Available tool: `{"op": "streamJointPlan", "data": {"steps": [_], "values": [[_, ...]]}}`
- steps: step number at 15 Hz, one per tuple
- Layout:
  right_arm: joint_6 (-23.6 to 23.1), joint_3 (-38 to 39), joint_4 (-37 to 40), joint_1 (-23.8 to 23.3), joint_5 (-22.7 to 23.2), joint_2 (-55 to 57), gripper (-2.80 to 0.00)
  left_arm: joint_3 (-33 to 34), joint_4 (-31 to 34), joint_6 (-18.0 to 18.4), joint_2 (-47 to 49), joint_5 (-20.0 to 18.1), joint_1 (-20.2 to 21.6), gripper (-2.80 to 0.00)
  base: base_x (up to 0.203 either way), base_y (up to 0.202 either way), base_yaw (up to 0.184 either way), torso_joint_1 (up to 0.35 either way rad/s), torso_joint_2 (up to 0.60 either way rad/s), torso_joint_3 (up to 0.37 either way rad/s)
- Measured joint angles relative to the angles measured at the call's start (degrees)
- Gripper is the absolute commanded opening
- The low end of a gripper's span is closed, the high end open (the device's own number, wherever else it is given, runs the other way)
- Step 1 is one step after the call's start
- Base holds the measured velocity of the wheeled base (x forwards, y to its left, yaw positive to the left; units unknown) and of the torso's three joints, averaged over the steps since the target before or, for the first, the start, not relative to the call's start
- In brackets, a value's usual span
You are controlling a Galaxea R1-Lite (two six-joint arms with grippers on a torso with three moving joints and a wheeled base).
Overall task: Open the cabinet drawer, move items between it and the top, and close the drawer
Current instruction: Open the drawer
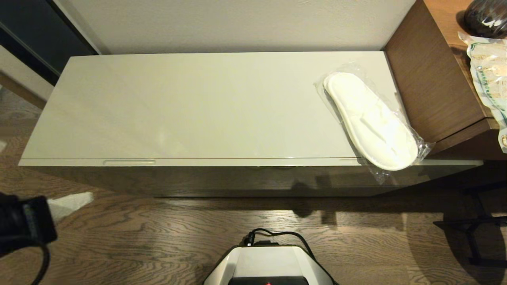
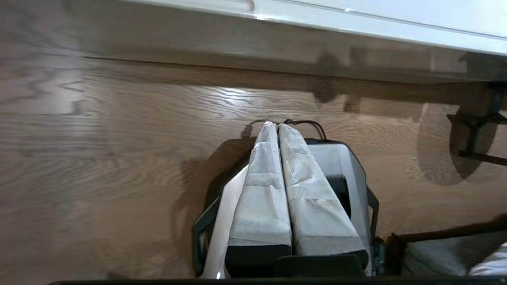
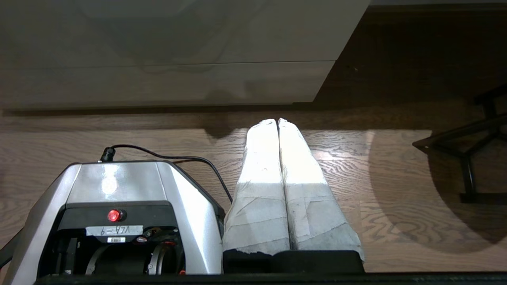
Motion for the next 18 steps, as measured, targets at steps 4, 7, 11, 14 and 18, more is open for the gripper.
{"op": "streamJointPlan", "data": {"steps": [4,7,11,14,18], "values": [[-0.63,0.01,-0.33,0.00,0.17,0.00,-2.80,1.61,-17.14,-0.55,12.71,-0.26,-0.42,-2.80,0.000,0.000,0.000,0.000,0.00,0.000],[-0.04,0.12,-0.24,0.00,0.05,0.00,-2.80,0.88,-20.40,-4.02,15.84,-0.21,-0.46,-2.80,0.000,0.000,0.000,0.000,0.00,0.000],[0.01,0.17,-0.18,0.00,0.05,0.00,-2.80,0.92,-21.49,-3.40,17.19,4.07,-0.46,-2.80,0.000,0.000,0.000,0.000,0.00,0.000],[0.00,0.17,-0.17,0.00,0.02,0.00,-2.80,0.92,-21.86,-1.55,17.87,6.59,-0.38,-2.80,0.000,0.000,0.000,0.000,0.00,0.000],[0.02,0.17,-0.17,0.00,0.02,0.00,-2.80,1.17,-23.96,6.59,19.25,10.13,-0.46,-2.80,0.000,0.000,0.000,0.000,0.00,0.000]]}}
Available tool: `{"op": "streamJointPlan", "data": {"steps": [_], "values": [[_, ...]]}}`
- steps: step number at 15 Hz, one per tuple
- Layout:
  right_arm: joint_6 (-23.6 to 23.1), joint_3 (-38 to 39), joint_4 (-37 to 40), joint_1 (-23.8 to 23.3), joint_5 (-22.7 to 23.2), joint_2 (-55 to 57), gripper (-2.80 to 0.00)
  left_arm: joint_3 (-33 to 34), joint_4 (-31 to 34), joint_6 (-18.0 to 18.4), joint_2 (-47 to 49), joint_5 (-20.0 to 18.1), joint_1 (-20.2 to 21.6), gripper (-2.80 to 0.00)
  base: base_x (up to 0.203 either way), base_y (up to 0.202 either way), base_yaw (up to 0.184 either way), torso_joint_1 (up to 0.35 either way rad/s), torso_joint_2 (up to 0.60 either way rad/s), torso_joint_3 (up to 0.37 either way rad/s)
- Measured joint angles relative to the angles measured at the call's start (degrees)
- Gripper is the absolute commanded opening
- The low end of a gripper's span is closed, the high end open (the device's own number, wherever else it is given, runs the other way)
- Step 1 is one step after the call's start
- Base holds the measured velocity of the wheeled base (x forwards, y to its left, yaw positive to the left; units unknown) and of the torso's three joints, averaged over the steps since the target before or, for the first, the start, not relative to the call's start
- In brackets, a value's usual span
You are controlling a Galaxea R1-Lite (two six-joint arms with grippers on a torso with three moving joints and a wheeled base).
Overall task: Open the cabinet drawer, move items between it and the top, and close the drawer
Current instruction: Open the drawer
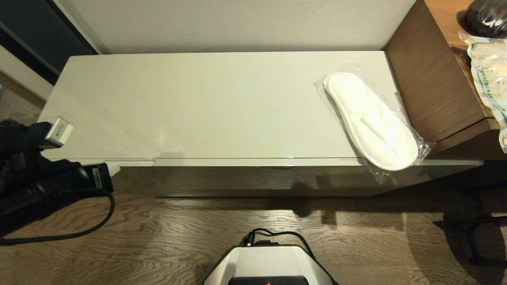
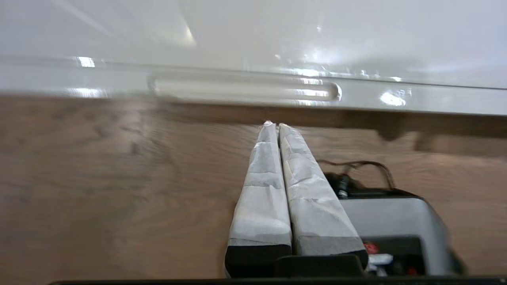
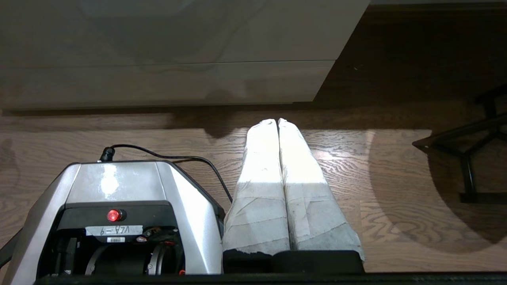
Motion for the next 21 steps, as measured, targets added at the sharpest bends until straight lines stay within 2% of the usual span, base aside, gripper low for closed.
{"op": "streamJointPlan", "data": {"steps": [3,6,10,21], "values": [[-0.02,0.00,0.00,0.00,-0.02,0.00,-2.80,0.20,-2.78,1.65,1.81,1.36,-0.16,-2.80,0.000,0.000,0.000,0.000,0.00,0.000],[-0.03,0.00,0.00,0.00,0.02,0.00,-2.80,0.74,-10.70,2.87,6.74,3.57,-1.26,-2.80,0.000,0.000,0.000,0.000,0.00,0.000],[-0.02,-0.02,0.00,0.00,0.02,0.00,-2.80,0.82,-13.95,-0.20,10.36,3.61,-2.08,-2.80,0.000,0.000,0.000,0.000,0.00,0.000],[-0.11,0.00,-0.09,0.00,0.07,0.00,-2.80,2.45,-15.44,-0.87,12.22,3.68,-2.39,-2.80,0.000,0.000,0.000,0.000,0.00,0.000]]}}
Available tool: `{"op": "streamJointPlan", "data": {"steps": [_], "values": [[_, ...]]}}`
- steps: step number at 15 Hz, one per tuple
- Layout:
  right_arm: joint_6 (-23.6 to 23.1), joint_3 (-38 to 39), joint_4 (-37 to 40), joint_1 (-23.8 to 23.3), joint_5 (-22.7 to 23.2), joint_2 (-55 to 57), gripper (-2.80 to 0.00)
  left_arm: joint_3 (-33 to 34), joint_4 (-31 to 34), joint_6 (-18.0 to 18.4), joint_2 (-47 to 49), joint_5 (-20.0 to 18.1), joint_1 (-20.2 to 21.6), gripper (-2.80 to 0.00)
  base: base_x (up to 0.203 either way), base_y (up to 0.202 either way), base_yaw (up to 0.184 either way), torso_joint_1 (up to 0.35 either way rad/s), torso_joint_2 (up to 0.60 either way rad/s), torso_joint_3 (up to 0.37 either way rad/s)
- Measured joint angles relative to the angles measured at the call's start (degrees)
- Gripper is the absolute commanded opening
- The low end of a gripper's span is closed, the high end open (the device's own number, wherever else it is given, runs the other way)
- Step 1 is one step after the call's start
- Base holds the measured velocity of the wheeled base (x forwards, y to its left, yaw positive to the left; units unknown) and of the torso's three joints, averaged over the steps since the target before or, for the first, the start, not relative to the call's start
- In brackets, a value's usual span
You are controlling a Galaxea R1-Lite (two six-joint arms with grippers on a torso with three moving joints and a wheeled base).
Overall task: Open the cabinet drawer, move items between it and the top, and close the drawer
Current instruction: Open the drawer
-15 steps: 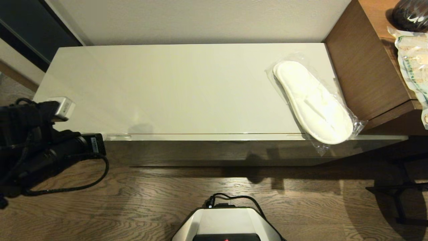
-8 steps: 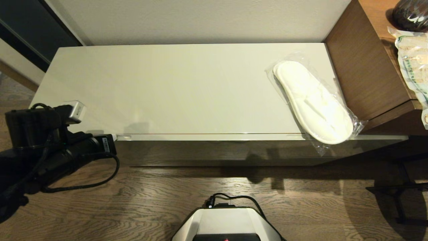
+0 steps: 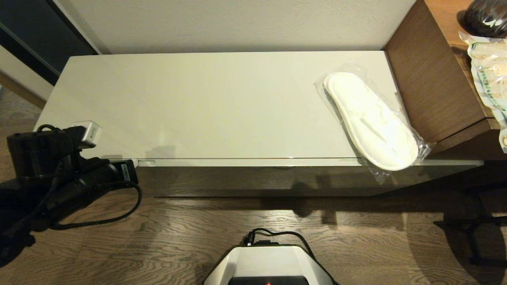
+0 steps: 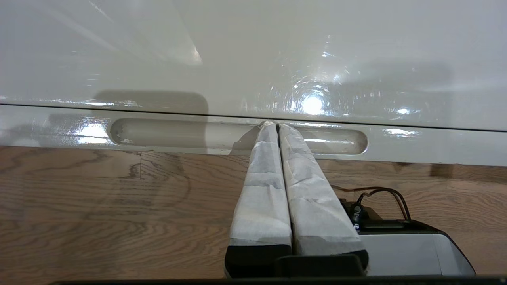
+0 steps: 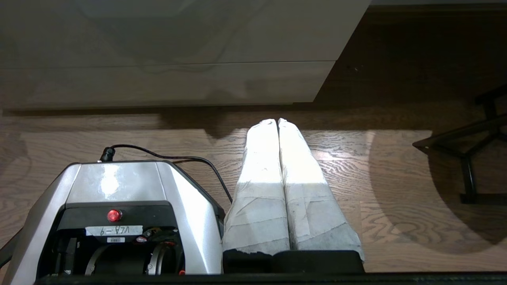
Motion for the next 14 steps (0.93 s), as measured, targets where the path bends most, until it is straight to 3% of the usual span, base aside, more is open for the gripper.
{"op": "streamJointPlan", "data": {"steps": [4,6,8,9,12,14], "values": [[0.05,0.00,-0.02,0.00,-0.01,0.00,-2.80,0.88,0.04,0.13,-0.02,-0.13,0.00,-2.80,0.000,0.000,0.000,0.000,0.00,0.000],[0.09,0.00,-0.02,0.00,-0.05,0.00,-2.80,6.71,-1.13,0.07,-0.71,-0.44,-0.17,-2.80,0.000,0.000,0.000,0.000,0.00,0.000],[0.10,0.02,0.08,0.08,-0.03,0.00,-2.80,13.98,4.70,-0.71,-1.91,-0.65,-0.34,-2.80,0.000,0.000,0.000,0.000,0.00,0.000],[0.09,0.00,0.06,-0.18,-0.05,0.00,-2.80,15.00,2.53,-1.76,-3.20,-0.60,-0.30,-2.80,0.000,0.000,0.000,0.000,0.00,0.000],[0.09,0.00,0.04,-0.10,-0.04,0.00,-2.80,19.17,9.51,-3.09,-10.86,-1.03,-0.42,-2.80,0.000,0.000,0.000,0.000,0.00,0.000],[0.09,0.00,0.01,0.01,-0.01,0.00,-2.80,18.12,18.77,-4.47,-19.40,-2.92,-0.33,-2.80,0.000,0.000,0.000,0.000,0.00,0.000]]}}
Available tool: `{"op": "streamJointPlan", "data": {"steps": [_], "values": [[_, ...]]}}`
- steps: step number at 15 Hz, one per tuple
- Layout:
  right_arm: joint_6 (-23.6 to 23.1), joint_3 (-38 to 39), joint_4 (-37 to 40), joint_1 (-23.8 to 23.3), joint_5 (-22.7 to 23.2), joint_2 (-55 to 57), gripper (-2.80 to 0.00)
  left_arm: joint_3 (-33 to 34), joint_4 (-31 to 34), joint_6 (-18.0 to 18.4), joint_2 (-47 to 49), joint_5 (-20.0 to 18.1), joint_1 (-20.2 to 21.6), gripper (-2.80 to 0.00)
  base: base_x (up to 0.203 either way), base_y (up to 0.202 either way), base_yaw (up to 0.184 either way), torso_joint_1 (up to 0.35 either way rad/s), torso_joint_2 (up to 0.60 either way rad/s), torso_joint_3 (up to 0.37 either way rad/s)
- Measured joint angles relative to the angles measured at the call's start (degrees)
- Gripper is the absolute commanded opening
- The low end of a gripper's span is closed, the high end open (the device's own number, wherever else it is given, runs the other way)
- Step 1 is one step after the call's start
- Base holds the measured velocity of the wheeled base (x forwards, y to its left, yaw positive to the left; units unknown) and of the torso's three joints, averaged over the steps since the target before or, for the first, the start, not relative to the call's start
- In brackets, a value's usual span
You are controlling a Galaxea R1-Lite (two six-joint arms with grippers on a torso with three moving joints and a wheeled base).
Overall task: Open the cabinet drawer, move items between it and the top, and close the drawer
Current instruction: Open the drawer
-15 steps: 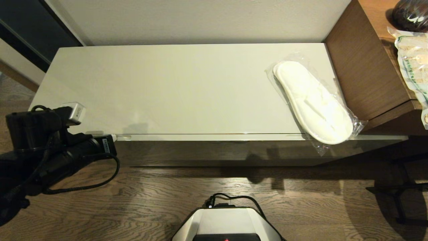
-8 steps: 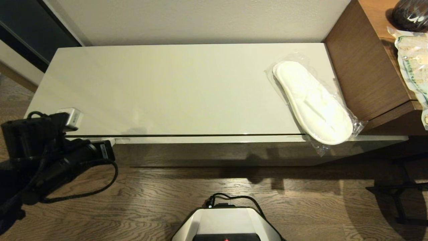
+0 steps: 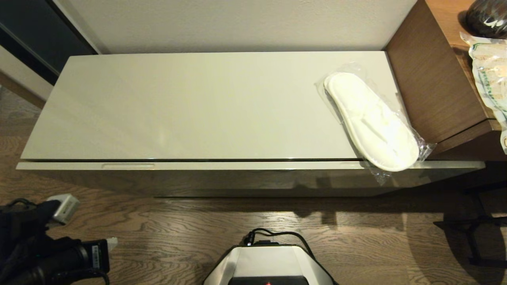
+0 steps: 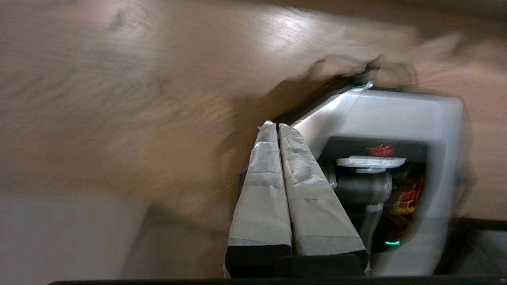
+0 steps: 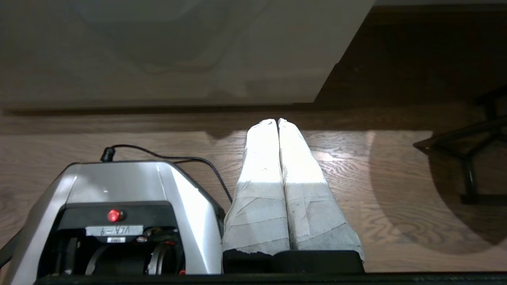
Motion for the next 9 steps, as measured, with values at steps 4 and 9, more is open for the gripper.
{"op": "streamJointPlan", "data": {"steps": [4,9], "values": [[0.00,0.00,0.08,-0.01,-0.04,0.00,-2.80,-9.25,29.70,-5.01,-17.75,-8.63,0.05,-2.80,0.000,0.000,0.000,0.000,0.00,0.000],[0.02,0.00,0.00,-0.01,-0.06,0.00,-2.80,-11.39,21.06,-7.94,-13.57,-8.51,0.59,-2.80,0.000,0.000,0.000,0.000,0.00,0.000]]}}
